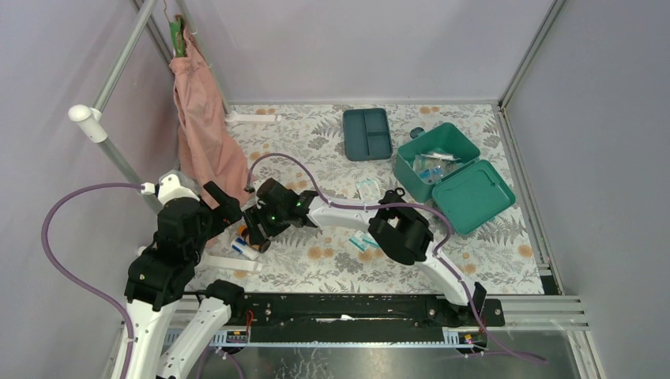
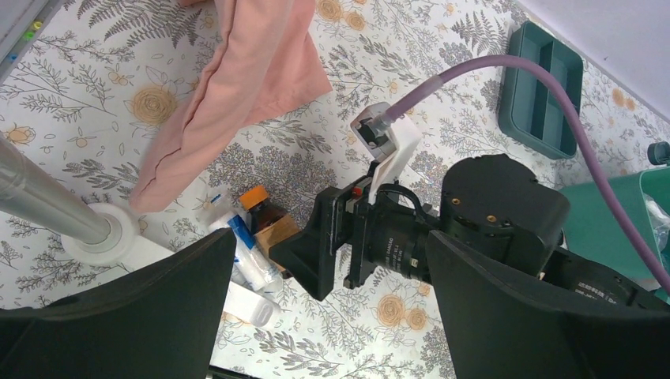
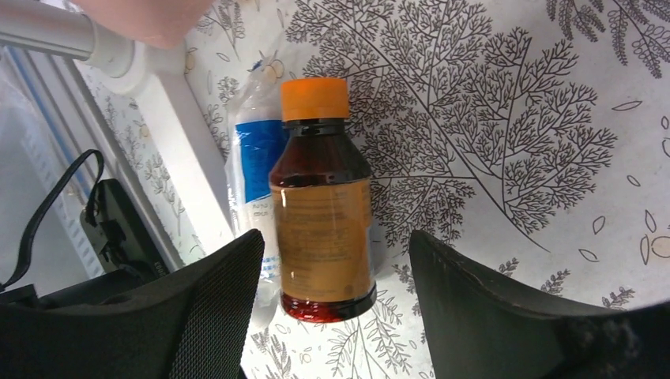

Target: Organize the medicine kit

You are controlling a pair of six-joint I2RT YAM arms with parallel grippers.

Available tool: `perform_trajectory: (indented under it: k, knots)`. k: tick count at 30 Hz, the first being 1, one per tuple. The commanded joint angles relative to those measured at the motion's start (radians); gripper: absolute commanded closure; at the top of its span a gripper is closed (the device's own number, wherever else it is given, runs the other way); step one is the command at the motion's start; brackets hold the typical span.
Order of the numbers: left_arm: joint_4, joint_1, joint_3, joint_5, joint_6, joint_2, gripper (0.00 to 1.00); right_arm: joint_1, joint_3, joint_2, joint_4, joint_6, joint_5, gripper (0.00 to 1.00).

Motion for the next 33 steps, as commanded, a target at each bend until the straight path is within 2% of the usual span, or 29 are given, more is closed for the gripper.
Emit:
perform_trajectory:
  k: [1, 15, 22, 27, 33]
  knots:
    - [0.001, -0.006, 0.013, 0.012, 0.027, -0.009, 0.01, -0.002, 0.08, 0.034, -0.041, -0.027, 0.02, 0.25]
    - [0.001, -0.006, 0.015, 0.012, 0.03, -0.017, 0.01, -0.003, 0.073, 0.056, -0.072, -0.04, 0.072, 0.32]
    - [0.001, -0.006, 0.013, 0.015, 0.029, -0.017, 0.01, -0.003, -0.025, -0.034, -0.101, -0.086, 0.224, 0.43]
    - [0.001, -0.006, 0.013, 0.014, 0.028, -0.017, 0.01, -0.008, -0.113, -0.125, -0.139, -0.125, 0.373, 0.46]
    - [0.006, -0.006, 0.011, 0.016, 0.028, -0.012, 0.01, -0.025, -0.218, -0.219, -0.16, -0.128, 0.446, 0.53]
